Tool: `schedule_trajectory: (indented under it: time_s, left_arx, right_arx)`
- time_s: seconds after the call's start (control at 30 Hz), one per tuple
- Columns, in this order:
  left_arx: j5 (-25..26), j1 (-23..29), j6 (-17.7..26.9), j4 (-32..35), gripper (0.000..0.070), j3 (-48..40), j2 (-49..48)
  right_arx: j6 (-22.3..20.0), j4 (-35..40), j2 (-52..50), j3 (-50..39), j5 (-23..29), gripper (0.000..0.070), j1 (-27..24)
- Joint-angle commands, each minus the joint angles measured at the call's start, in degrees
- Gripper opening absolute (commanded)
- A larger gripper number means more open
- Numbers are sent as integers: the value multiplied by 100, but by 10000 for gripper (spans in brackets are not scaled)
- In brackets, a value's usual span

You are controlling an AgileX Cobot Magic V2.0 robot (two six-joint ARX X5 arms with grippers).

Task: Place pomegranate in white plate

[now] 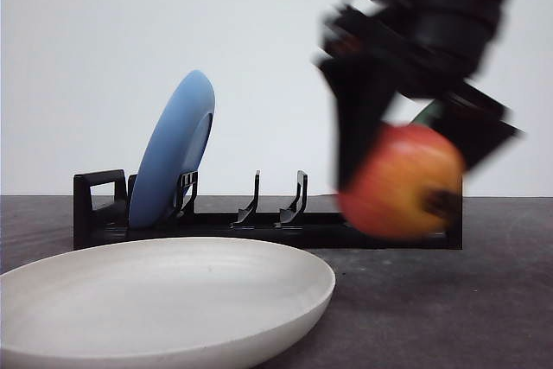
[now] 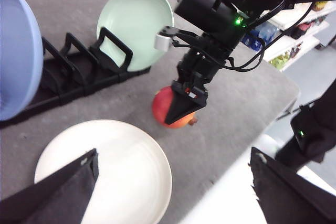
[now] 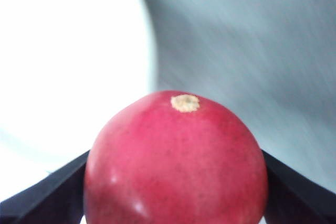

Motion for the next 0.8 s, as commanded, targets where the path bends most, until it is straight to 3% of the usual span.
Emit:
schedule_trajectory:
  time_s: [0.0, 0.13, 0.37, 0.67, 0.77]
  left_arx:
    - [-60, -94, 131, 47, 556, 50, 22]
    - [-62, -94, 131, 45, 556, 50, 22]
    - [-154, -94, 131, 20, 556, 50, 22]
    - [-293, -94, 131, 18, 556, 50, 22]
    - [-313, -94, 131, 18, 556, 50, 22]
  right_arx:
    - [128, 28, 274, 367, -26, 369, 254]
    - [133, 147, 812, 989, -26, 369, 742]
    - [255, 947, 1539, 1103, -4, 369, 1298]
    - [233, 1230, 1912, 1103, 18, 375, 1483]
    - [216, 1234, 1918, 1103, 21, 421, 1488]
